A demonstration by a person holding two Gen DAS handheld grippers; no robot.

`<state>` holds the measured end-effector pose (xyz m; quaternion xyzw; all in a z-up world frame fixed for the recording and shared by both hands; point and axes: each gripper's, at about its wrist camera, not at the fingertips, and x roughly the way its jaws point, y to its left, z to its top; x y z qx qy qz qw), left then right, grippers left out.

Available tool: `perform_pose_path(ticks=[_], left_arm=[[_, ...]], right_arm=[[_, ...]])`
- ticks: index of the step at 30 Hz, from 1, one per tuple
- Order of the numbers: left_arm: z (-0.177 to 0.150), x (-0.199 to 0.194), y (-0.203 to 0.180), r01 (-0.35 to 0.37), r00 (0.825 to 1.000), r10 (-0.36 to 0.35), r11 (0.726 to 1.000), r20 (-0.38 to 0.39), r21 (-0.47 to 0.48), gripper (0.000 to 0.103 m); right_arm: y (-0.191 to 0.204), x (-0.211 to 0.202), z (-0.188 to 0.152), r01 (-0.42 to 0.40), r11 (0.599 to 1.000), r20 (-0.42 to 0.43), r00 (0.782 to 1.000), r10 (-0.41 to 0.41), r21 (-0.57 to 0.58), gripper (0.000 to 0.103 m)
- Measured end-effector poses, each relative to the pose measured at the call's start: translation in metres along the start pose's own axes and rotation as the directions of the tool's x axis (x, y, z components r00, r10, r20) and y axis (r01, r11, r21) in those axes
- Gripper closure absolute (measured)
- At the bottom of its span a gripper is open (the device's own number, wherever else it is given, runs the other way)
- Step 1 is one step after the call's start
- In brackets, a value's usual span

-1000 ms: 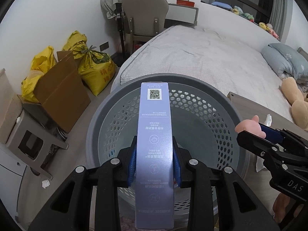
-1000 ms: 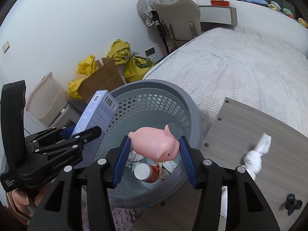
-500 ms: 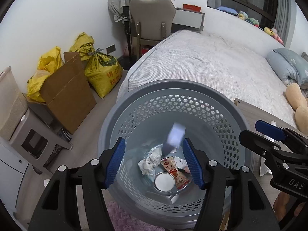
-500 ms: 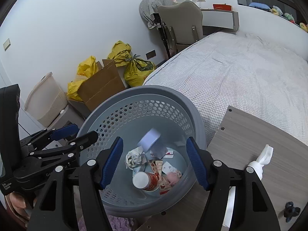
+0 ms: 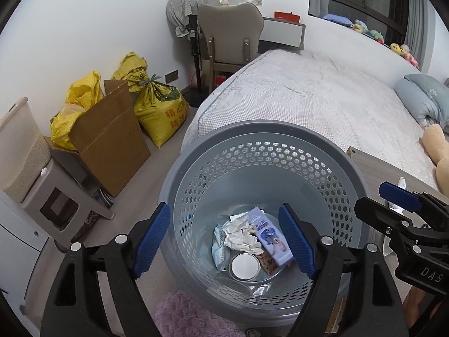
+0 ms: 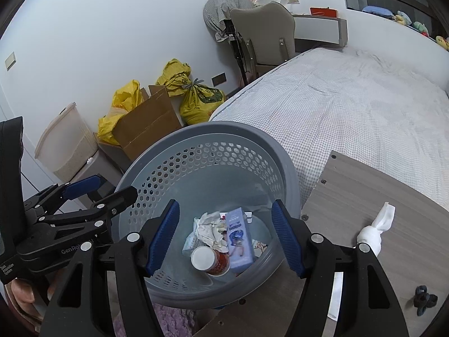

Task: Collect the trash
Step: 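Open both grippers to drop the box and pig into the basket, then withdraw both grippers from the basket back toward the table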

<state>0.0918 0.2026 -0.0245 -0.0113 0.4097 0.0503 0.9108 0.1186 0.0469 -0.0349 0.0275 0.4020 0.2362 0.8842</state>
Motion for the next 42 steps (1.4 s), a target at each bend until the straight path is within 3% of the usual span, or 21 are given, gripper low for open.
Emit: perform_pose_path(ticks=[29, 42], left_arm=[[-0.01, -0.023, -0.003, -0.025, 0.999, 0.025, 1.0, 0.041, 0.002, 0.011], [-0.021, -0.035, -0.041, 0.031, 0.998, -0.034, 0.998, 0.049, 0.06, 0.008]], right_arm=[[-0.006, -0.037, -0.015, 0.035, 0.999, 0.036, 0.999, -0.036, 0.015, 0.038], [-0.023, -0.07, -0.035, 0.072, 0.995, 0.062, 0.995, -0.075, 0.063, 0.038]])
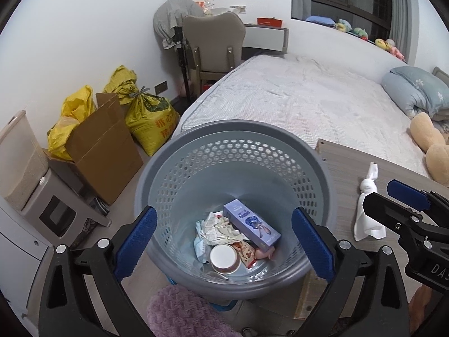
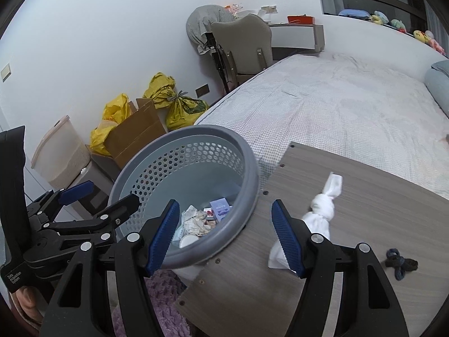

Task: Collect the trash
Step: 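Withdraw both grippers from the basket back toward the table, then grasp the black-and-blue cord with the right gripper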

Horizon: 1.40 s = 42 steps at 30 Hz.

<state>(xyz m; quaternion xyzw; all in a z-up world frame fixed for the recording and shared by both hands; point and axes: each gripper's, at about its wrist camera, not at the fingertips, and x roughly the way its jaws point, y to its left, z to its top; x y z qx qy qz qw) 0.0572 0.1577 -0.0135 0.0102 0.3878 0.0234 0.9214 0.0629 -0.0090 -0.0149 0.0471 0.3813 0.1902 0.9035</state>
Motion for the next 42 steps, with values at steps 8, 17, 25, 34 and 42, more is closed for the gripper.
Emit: perform_pose_path(ticks=[8, 17, 25, 34, 42], left_arm=[[-0.004, -0.007, -0.035, 0.053, 0.999, -0.054, 0.998, 0.005, 0.04, 0.006], [-0.005, -0.014, -0.082, 0.108, 0.994, -0.11, 0.99, 0.018, 0.093, 0.006], [-0.009, -0.012, -0.116, 0.128, 0.991, -0.13, 0.983, 0.011, 0.131, 0.006], [-0.008, -0.005, -0.14, 0.111, 0.994, -0.112, 0.98, -0.005, 0.167, 0.006], [-0.006, 0.003, -0.149, 0.098, 0.995, -0.096, 0.978, -0.019, 0.182, 0.006]], right_arm=[[-0.038, -0.032, -0.017, 0.049, 0.996, 0.031, 0.998, -0.051, 0.073, 0.033], [-0.094, -0.066, -0.046, 0.144, 0.975, 0.043, 0.987, -0.154, 0.17, 0.032], [-0.148, -0.085, -0.079, 0.231, 0.935, 0.006, 0.97, -0.241, 0.271, 0.032], [-0.182, -0.075, -0.092, 0.263, 0.912, -0.053, 0.964, -0.26, 0.314, 0.032], [-0.18, -0.048, -0.081, 0.255, 0.928, -0.099, 0.967, -0.237, 0.273, 0.032]])
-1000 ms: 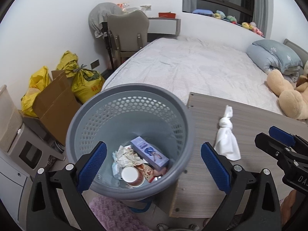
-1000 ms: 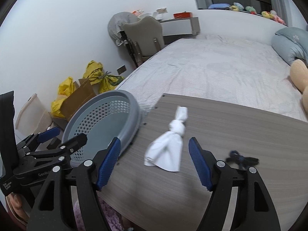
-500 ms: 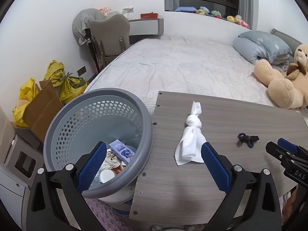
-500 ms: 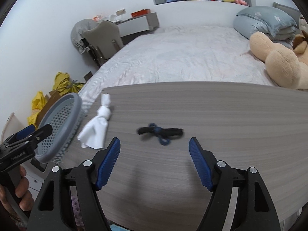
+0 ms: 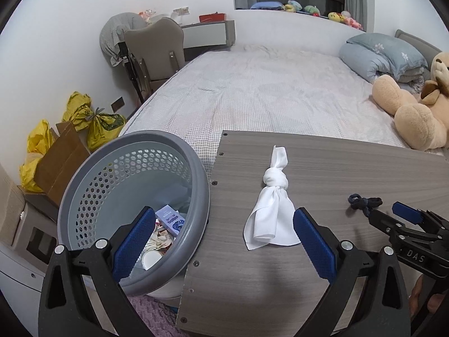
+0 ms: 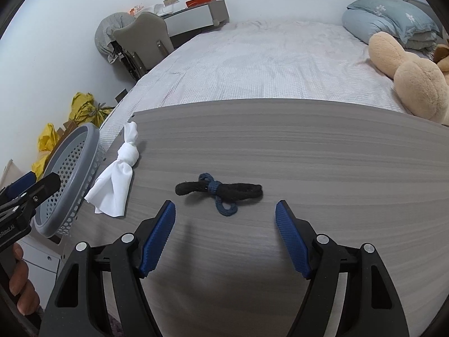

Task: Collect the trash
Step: 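Grasp the black-and-blue cord with the right gripper, then grasp the white knotted cloth with the left gripper while the right gripper holds the cord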

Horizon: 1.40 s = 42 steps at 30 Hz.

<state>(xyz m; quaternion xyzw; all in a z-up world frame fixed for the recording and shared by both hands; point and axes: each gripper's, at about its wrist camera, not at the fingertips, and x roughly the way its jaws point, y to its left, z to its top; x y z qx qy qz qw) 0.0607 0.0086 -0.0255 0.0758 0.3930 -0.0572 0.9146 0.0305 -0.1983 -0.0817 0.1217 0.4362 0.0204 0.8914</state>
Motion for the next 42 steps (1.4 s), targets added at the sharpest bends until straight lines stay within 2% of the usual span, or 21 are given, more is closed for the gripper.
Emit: perform_pose_path(ticks=[5, 17, 23, 29, 32, 33, 35, 42], left_arm=[[0.001, 0.005, 0.0, 0.001, 1.0, -0.001, 1.0, -0.01, 0.001, 0.006], [0.0, 0.008, 0.006, 0.02, 1.0, -0.02, 1.0, -0.016, -0.018, 0.006], [0.0, 0.007, 0.009, 0.026, 1.0, -0.027, 0.999, -0.016, -0.029, 0.006], [-0.001, 0.007, 0.01, 0.032, 0.999, -0.033, 0.999, -0.019, -0.035, 0.006], [-0.002, 0.006, 0.008, 0.034, 0.999, -0.034, 0.999, -0.019, -0.032, 0.006], [-0.002, 0.006, 0.008, 0.034, 0.999, -0.034, 0.999, -0.018, -0.03, 0.006], [-0.002, 0.006, 0.007, 0.034, 0.999, -0.035, 0.999, -0.018, -0.029, 0.006], [-0.003, 0.006, 0.003, 0.031, 0.999, -0.031, 0.999, -0.022, -0.02, 0.006]], right_arm=[[0.01, 0.016, 0.007, 0.013, 0.999, -0.031, 0.999, -0.014, -0.031, 0.032], [0.025, 0.033, 0.015, 0.078, 0.995, -0.045, 0.996, -0.081, -0.064, 0.033], [0.029, 0.033, 0.012, 0.112, 0.99, -0.037, 0.993, -0.116, -0.091, 0.04], [0.028, 0.028, 0.007, 0.125, 0.988, -0.025, 0.992, -0.128, -0.093, 0.055], [0.027, 0.026, 0.007, 0.116, 0.989, -0.023, 0.993, -0.119, -0.091, 0.069], [0.026, 0.026, 0.006, 0.113, 0.989, -0.023, 0.993, -0.115, -0.093, 0.074], [0.026, 0.025, 0.006, 0.102, 0.99, -0.022, 0.994, -0.105, -0.097, 0.095], [0.022, 0.016, 0.008, 0.052, 0.997, 0.008, 0.999, -0.052, -0.064, 0.097]])
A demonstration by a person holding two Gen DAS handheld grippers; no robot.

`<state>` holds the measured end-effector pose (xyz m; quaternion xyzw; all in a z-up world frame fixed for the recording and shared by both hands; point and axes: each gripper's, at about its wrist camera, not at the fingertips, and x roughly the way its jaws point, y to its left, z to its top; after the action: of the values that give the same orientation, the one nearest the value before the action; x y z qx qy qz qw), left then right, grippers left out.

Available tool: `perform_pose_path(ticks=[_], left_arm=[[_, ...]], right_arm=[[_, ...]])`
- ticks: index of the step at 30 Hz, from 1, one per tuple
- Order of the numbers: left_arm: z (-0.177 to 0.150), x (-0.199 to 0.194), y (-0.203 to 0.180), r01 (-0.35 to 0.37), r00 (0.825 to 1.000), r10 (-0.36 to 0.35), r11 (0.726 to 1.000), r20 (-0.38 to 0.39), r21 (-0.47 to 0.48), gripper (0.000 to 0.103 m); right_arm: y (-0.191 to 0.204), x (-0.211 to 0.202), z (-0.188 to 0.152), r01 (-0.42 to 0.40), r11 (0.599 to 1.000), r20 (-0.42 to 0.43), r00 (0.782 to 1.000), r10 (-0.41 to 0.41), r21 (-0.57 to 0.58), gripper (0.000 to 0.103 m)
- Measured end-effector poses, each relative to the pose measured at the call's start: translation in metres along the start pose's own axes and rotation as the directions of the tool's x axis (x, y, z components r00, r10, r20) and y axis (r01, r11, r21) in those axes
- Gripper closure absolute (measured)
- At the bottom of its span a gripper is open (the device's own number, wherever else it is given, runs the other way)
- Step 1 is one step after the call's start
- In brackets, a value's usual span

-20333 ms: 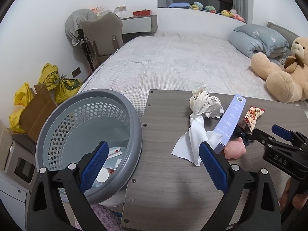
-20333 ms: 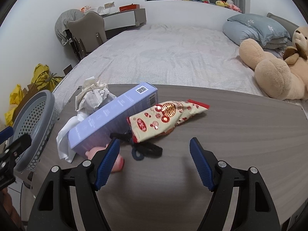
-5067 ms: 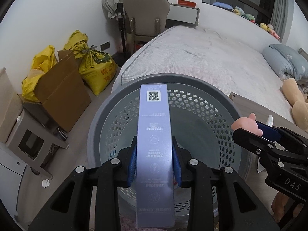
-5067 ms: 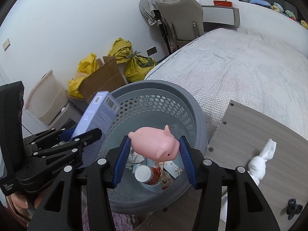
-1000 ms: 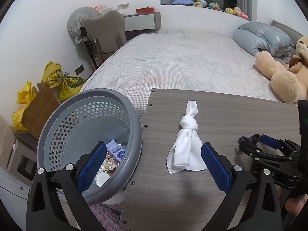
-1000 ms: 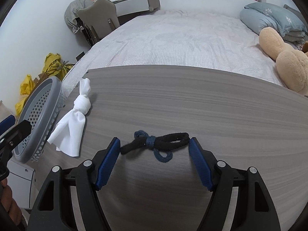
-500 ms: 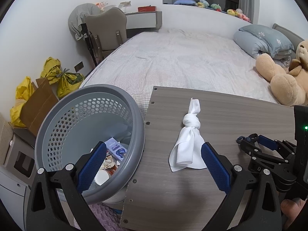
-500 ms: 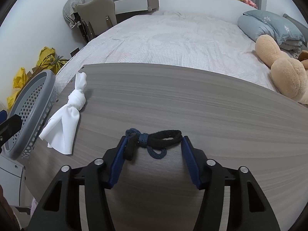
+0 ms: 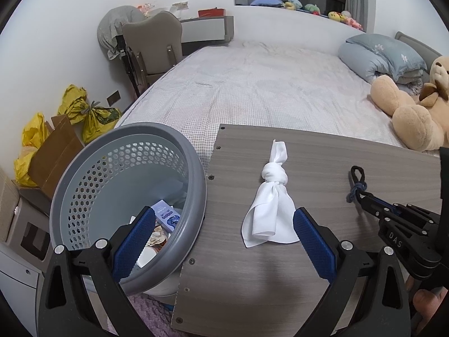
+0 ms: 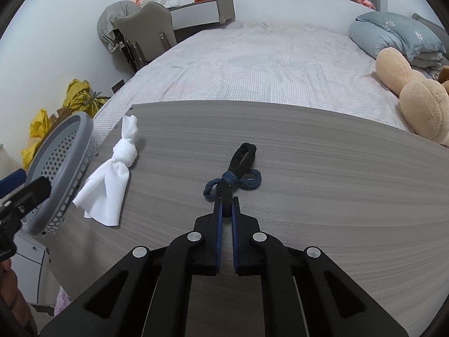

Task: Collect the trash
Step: 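Grasp the white knotted cloth with the left gripper while the right gripper holds the cord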

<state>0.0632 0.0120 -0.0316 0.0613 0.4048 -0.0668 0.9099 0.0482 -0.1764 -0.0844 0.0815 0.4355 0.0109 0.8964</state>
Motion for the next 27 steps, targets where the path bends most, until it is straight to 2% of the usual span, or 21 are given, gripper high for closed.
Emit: perform_pose_path(ticks=[10, 16, 27], left_arm=[[0.004, 0.007, -0.014, 0.022, 1.0, -0.022, 1.0, -0.014, 0.02, 0.006], [0.01, 0.023, -0.032, 0.041, 0.998, -0.04, 0.998, -0.039, 0.041, 0.006], [0.02, 0.072, -0.052, 0.056, 0.989, -0.05, 0.998, -0.142, 0.037, 0.006]], right_arm=[[-0.021, -0.026, -0.003, -0.032, 0.998, 0.058, 0.998, 0.028, 0.058, 0.097], [-0.033, -0.033, -0.011, -0.037, 0.996, 0.061, 0.998, 0.032, 0.081, 0.097], [-0.047, -0.038, -0.018, -0.08, 0.989, 0.08, 0.994, 0.071, 0.122, 0.097]])
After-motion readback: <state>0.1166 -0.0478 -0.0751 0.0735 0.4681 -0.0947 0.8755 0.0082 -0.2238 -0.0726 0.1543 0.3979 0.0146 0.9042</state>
